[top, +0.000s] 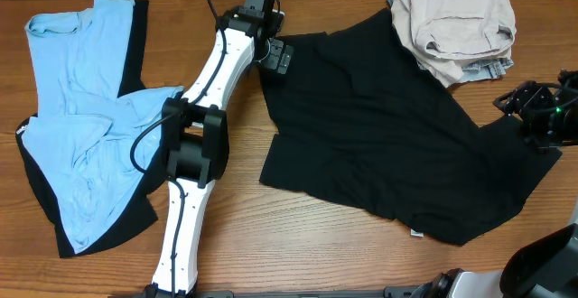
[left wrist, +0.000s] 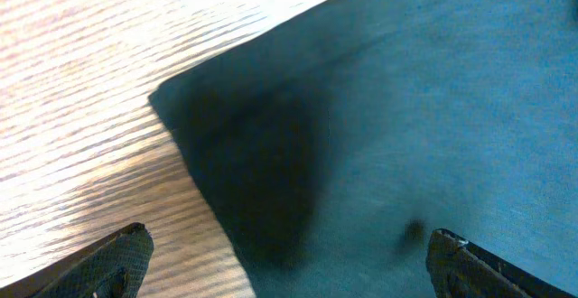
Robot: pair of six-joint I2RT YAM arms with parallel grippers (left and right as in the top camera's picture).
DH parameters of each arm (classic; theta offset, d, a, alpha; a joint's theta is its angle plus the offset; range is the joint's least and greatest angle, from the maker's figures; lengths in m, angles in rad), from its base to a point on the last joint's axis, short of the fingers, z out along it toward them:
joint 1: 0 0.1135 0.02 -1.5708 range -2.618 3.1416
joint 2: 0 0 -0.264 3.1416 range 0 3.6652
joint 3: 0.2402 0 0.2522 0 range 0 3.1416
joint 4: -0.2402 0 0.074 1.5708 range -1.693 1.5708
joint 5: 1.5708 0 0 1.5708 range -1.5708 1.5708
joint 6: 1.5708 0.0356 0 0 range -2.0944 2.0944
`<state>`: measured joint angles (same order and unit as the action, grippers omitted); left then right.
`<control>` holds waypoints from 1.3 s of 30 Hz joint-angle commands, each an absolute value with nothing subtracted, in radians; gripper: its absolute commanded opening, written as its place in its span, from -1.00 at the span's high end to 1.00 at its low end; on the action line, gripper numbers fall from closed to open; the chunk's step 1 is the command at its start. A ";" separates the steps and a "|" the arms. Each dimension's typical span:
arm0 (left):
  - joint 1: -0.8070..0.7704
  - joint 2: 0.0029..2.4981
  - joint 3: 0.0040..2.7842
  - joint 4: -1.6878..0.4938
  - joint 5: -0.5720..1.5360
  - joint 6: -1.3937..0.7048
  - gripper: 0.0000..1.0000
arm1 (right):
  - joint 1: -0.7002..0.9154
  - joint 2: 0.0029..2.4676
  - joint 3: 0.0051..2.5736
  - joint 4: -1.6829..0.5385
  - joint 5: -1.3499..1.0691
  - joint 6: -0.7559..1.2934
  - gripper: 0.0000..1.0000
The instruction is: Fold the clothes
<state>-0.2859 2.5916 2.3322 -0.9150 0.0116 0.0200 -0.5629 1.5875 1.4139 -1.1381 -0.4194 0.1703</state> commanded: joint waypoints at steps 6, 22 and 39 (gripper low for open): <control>-0.282 2.661 2.329 -0.897 0.024 -0.038 -0.68 | -0.562 1.573 1.428 -1.135 -0.428 0.155 -0.48; -0.147 2.626 2.407 -1.142 -0.038 -0.120 0.92 | -0.360 1.573 1.427 -1.159 -0.427 0.156 -0.29; 0.218 2.572 2.682 -1.690 0.208 -0.101 0.92 | 0.208 1.648 1.394 -1.179 -0.194 0.363 -0.26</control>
<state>0.2405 2.6144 2.6583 -1.6867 0.0872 -0.1055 0.1574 1.6016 1.4132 -1.1671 -0.2443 0.3008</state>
